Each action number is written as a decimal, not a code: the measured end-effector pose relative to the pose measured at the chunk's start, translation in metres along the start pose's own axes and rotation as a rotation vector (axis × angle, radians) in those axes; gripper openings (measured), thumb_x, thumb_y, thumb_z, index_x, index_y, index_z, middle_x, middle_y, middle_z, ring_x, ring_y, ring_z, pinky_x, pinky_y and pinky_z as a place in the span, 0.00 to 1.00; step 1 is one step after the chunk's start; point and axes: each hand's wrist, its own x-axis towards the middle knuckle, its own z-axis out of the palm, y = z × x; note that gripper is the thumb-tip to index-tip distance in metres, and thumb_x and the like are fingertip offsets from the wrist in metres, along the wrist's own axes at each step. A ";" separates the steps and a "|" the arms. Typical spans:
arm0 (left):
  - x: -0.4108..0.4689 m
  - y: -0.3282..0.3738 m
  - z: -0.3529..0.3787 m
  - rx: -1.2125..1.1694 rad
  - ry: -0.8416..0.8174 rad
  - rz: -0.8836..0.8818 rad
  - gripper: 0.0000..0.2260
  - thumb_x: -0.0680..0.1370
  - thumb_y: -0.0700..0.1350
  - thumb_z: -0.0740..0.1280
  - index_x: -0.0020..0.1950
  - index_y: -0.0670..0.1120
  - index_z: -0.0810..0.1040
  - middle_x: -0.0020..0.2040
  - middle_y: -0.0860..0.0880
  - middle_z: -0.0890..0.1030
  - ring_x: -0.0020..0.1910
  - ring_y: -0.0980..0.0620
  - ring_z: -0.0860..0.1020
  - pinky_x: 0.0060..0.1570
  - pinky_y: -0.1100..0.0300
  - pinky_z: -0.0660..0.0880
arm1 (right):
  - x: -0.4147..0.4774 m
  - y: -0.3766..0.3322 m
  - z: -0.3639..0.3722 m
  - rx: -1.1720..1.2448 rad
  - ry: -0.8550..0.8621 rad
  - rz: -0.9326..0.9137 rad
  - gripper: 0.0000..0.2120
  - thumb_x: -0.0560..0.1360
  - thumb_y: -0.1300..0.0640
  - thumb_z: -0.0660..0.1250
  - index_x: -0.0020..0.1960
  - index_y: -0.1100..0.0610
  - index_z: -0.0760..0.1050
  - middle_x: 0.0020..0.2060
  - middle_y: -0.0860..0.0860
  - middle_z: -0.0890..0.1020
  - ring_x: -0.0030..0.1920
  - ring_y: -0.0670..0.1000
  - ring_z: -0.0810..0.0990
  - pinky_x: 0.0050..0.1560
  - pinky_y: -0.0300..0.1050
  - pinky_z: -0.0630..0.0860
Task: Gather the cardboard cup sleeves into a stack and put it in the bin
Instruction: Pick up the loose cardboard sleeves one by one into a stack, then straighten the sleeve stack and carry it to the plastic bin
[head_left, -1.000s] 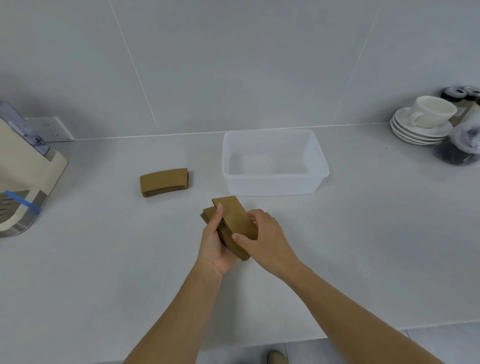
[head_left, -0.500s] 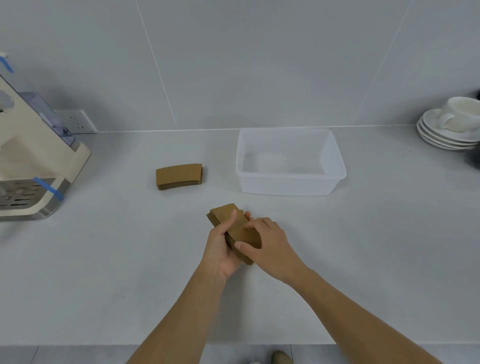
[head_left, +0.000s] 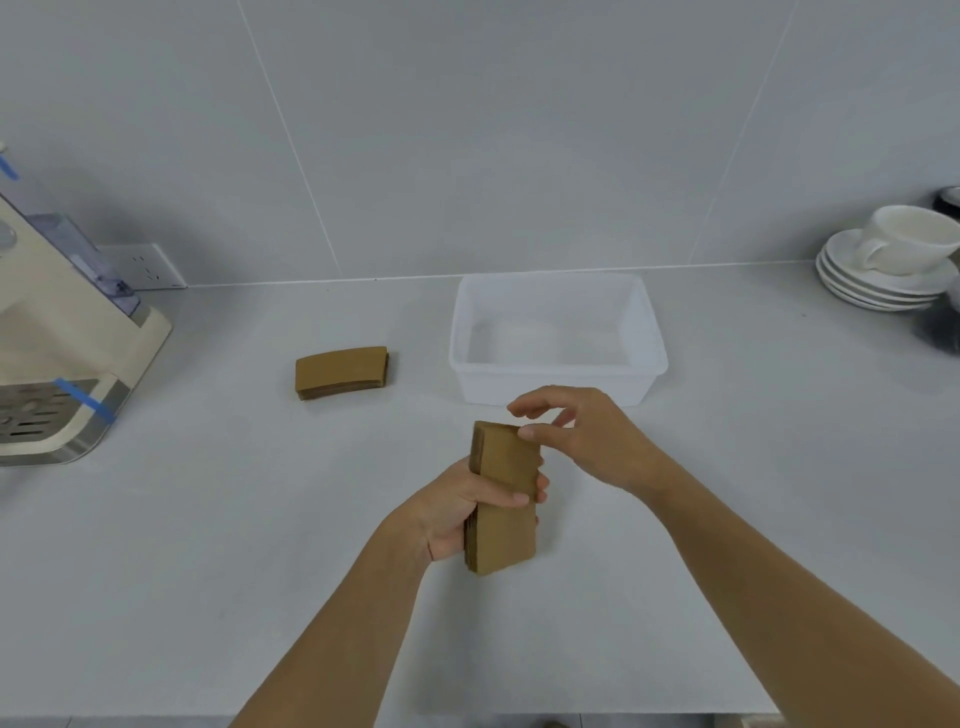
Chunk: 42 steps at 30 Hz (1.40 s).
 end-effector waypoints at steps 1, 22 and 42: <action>0.001 0.001 0.003 0.025 -0.024 -0.017 0.16 0.68 0.34 0.69 0.53 0.45 0.78 0.45 0.46 0.82 0.47 0.48 0.80 0.52 0.49 0.77 | 0.001 -0.001 -0.003 0.028 -0.040 0.001 0.09 0.71 0.59 0.69 0.49 0.47 0.79 0.45 0.40 0.81 0.47 0.35 0.77 0.43 0.27 0.71; 0.025 0.008 0.013 0.258 0.436 0.232 0.24 0.61 0.46 0.76 0.56 0.50 0.74 0.53 0.50 0.80 0.50 0.54 0.79 0.43 0.66 0.76 | 0.014 0.026 -0.055 0.385 0.237 0.052 0.08 0.70 0.66 0.68 0.39 0.53 0.78 0.37 0.50 0.81 0.38 0.45 0.78 0.41 0.31 0.75; 0.028 0.002 0.021 0.055 0.795 0.629 0.13 0.73 0.33 0.67 0.48 0.51 0.80 0.42 0.58 0.85 0.45 0.58 0.82 0.43 0.70 0.76 | 0.018 0.041 -0.028 0.548 0.366 0.155 0.06 0.72 0.61 0.69 0.41 0.49 0.79 0.40 0.47 0.83 0.43 0.45 0.80 0.44 0.34 0.74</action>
